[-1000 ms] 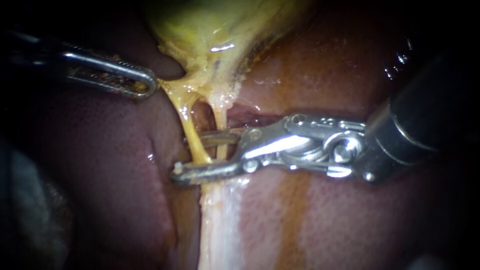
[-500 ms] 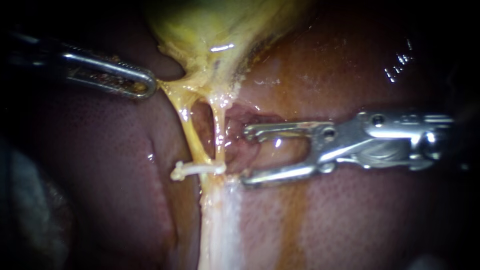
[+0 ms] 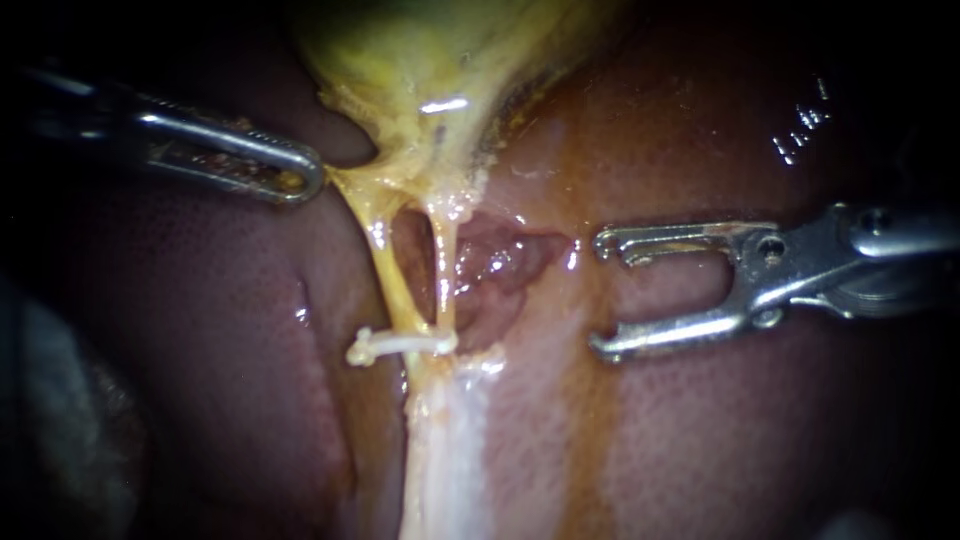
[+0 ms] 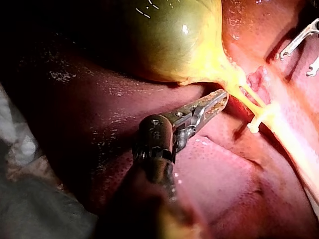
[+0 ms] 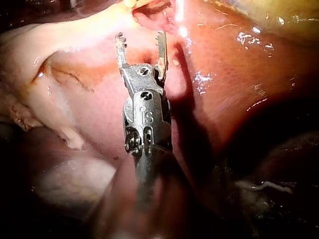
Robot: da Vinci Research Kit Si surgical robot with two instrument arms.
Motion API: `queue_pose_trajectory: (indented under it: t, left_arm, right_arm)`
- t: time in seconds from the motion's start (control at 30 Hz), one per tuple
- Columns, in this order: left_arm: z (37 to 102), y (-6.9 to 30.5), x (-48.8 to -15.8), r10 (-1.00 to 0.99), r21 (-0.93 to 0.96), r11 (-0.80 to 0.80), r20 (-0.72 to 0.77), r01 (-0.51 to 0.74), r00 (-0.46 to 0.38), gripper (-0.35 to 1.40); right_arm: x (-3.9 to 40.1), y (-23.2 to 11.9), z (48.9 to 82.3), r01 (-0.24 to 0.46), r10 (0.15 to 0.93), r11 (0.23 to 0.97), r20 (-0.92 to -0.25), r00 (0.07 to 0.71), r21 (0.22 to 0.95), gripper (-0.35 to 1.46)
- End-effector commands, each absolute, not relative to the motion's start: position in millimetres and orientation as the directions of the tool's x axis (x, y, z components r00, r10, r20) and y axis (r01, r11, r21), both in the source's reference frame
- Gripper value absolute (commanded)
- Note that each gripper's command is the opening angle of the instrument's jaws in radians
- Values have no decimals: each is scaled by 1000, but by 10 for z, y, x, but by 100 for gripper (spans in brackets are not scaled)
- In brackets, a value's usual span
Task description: Going back first clip left tube
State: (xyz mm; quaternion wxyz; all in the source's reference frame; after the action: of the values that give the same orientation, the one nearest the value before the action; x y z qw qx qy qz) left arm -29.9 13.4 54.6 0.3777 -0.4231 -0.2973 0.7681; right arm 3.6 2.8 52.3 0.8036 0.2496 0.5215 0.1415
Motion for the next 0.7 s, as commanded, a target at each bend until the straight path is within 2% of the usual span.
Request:
queue_pose_trajectory:
  t: [0.03, 0.33, 0.7]
  left_arm:
    - [549, 133, -303, 830, -777, -539, -425, -325, -360, -35]
    - [586, 120, -327, 821, -778, -550, -433, -306, -372, -35]
    - [587, 118, -328, 819, -779, -550, -433, -300, -375, -35]
  right_arm:
    - [35, 28, 523, 34, 488, 835, -768, 416, 549, 50]
    - [34, 27, 522, 35, 487, 835, -768, 416, 549, 50]
    - [33, 26, 521, 36, 487, 835, -768, 416, 549, 50]
